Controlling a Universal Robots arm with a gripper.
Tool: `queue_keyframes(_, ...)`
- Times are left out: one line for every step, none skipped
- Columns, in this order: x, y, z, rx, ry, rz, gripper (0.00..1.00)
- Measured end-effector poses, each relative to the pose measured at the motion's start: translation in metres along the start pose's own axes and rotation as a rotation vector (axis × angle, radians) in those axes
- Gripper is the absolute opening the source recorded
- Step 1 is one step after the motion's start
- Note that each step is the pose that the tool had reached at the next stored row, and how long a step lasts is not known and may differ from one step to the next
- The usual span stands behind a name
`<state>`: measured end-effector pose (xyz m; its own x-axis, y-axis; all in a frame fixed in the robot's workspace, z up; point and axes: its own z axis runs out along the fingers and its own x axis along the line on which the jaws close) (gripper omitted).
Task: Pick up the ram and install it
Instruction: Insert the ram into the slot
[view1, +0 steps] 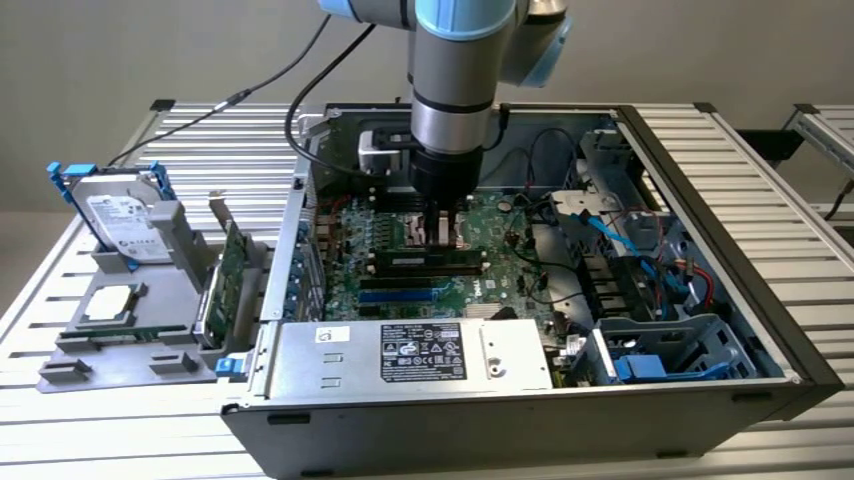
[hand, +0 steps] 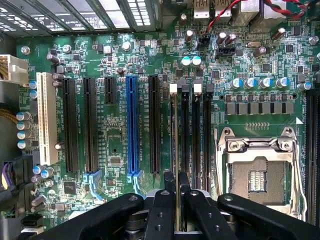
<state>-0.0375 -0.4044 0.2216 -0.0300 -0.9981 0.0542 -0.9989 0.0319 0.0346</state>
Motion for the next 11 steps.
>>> queue_keyframes(0.0,0.0,0.0001,-0.0001,0.0001,0.0,0.14)
queue_keyframes(-0.0001,0.0,0.0003,-0.0002,0.0001,0.0,0.14)
queue_keyframes(-0.0002,0.0,0.0005,-0.0003,0.0,0.0,0.14)
queue_keyframes(-0.0002,0.0,0.0007,-0.0005,0.0001,0.0,0.14)
queue_keyframes(-0.0003,0.0,0.0009,-0.0006,0.0001,0.0,0.14)
queue_keyframes(-0.0004,0.0,0.0012,-0.0007,0.0001,0.0,0.14)
queue_keyframes(-0.0006,-0.0001,0.0014,-0.0008,0.0001,0.0,0.14)
queue_keyframes(-0.0007,-0.0001,0.0017,-0.001,0.0001,0.0,0.14)
queue_keyframes(-0.0008,0.0,0.0018,-0.0014,0.0002,0.0,0.14)
queue_keyframes(-0.001,0.0,0.002,-0.0015,0.0002,0.0,0.14)
queue_keyframes(-0.0012,0.0,0.0022,-0.0017,0.0002,0.0,0.14)
